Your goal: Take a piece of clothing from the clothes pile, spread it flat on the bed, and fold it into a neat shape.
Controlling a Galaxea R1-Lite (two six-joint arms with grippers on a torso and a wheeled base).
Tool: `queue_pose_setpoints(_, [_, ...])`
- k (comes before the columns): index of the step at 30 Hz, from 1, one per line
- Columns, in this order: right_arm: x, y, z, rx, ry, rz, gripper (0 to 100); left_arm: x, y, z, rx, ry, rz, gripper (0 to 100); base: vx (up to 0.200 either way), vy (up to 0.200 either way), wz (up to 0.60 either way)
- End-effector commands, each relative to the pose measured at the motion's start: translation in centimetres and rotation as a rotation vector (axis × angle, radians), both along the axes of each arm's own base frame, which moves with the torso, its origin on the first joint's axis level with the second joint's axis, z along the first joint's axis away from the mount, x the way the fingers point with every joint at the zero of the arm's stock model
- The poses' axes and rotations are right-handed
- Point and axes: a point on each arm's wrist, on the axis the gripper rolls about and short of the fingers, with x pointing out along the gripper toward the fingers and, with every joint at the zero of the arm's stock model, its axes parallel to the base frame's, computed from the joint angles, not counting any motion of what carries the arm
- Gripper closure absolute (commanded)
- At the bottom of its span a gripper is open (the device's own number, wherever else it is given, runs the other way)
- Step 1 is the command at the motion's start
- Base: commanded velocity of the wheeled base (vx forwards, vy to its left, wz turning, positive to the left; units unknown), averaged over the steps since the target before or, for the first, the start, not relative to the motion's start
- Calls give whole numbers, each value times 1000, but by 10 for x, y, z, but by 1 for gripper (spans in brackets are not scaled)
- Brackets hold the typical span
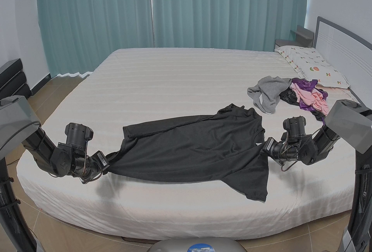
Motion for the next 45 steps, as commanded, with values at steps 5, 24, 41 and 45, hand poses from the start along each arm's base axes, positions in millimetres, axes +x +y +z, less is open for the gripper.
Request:
queue_pose_setpoints(5, [7,-5,-3,-21,12,-14,100,5,5,1,-43,-10,39,100,0,0,0])
queue_pose_setpoints(24, [-12,-13,-2,-82,23,125,0,-3,3,-6,-171,42,34,100,0,0,0])
queue_pose_setpoints(41, [7,-2,-24,-83,17,169,100,-5,3,-8,-175,54,33,100,0,0,0])
queue_pose_setpoints(45, [19,3,-21,-86,-22,163,100,-5,3,-8,-175,52,32,100,0,0,0])
